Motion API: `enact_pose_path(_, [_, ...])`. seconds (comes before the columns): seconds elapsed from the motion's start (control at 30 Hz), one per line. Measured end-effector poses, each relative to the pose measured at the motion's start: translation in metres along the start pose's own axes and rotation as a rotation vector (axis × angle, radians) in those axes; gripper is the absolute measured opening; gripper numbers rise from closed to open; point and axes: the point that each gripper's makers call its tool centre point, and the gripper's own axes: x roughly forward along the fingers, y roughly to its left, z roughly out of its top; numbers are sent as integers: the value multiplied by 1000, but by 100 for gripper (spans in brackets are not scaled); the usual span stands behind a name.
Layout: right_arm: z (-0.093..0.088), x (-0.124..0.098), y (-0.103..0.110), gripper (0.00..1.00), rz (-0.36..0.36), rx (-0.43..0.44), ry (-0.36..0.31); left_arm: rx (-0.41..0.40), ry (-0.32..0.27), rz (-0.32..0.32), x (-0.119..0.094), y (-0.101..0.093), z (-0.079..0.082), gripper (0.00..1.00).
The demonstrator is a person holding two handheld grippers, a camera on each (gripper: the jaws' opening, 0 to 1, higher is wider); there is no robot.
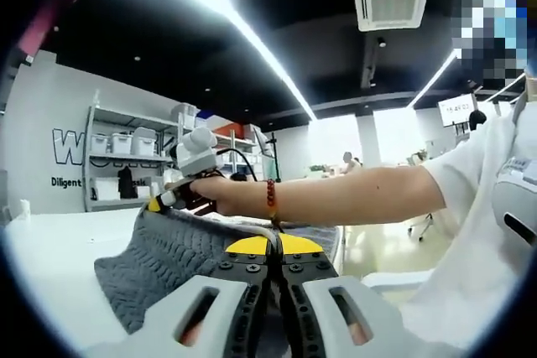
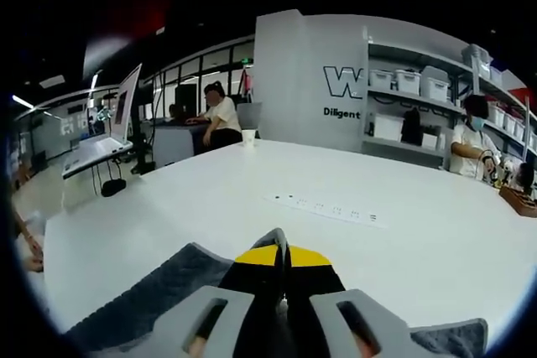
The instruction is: Open the folded towel by lifting each exposed corner and separating the folded layers until the towel lies flat within the target outline without major curled edges
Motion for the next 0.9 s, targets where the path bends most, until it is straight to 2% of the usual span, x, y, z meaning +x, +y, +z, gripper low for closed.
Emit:
enact_pose_path(0.3, [4,-2,10,0,12,1,-12,41,6,15,-11,7,2,0])
enact_pose_path(0.47, [3,-3,14,0,9,-18,-9,53,-11,21,-15,8,2,0])
enact_pose_path(0.67, [4,-6,18,0,12,-28,-15,36,-31,22,-18,11,2,0])
enact_pose_path(0.77, [3,-6,19,0,11,-31,-14,51,-17,22,-20,11,2,0])
enact_pose_path(0.9, [2,-6,20,0,15,-23,-15,42,-30,32,-24,16,7,0])
